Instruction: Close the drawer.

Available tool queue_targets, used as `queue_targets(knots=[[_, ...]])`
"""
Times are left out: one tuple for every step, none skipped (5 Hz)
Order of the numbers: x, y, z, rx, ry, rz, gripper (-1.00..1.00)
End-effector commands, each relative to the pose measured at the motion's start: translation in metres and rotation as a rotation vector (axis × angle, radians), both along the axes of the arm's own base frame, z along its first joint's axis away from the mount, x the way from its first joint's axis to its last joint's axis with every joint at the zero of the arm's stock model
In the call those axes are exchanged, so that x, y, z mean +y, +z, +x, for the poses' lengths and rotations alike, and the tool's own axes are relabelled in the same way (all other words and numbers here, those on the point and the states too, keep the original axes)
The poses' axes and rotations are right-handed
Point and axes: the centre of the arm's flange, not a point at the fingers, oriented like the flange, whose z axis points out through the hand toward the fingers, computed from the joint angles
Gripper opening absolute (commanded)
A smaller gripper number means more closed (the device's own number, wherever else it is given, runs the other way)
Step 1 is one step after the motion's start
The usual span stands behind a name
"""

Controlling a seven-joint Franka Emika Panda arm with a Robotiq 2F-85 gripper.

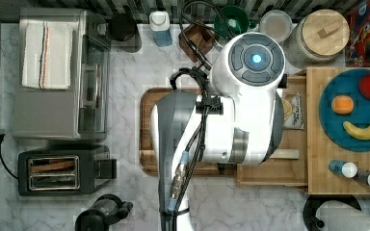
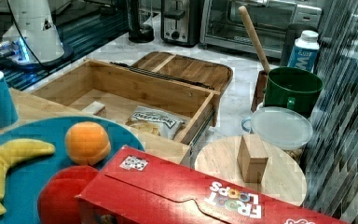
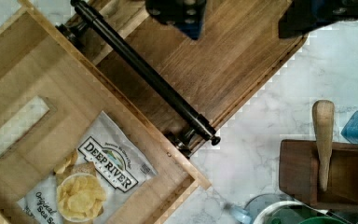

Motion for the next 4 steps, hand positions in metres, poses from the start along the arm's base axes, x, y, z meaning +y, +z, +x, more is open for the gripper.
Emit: queue_targets(knots=[[0.000, 0.000, 0.000, -0.003, 0.013, 0.000, -1.00], [0.000, 0.000, 0.000, -0.003, 0.013, 0.000, -1.00], [0.009, -0.009, -0.002, -0.002, 0.236, -0.056, 1.00], [0.031, -0.016, -0.018, -0.050, 0.355, -0.065, 1.00]])
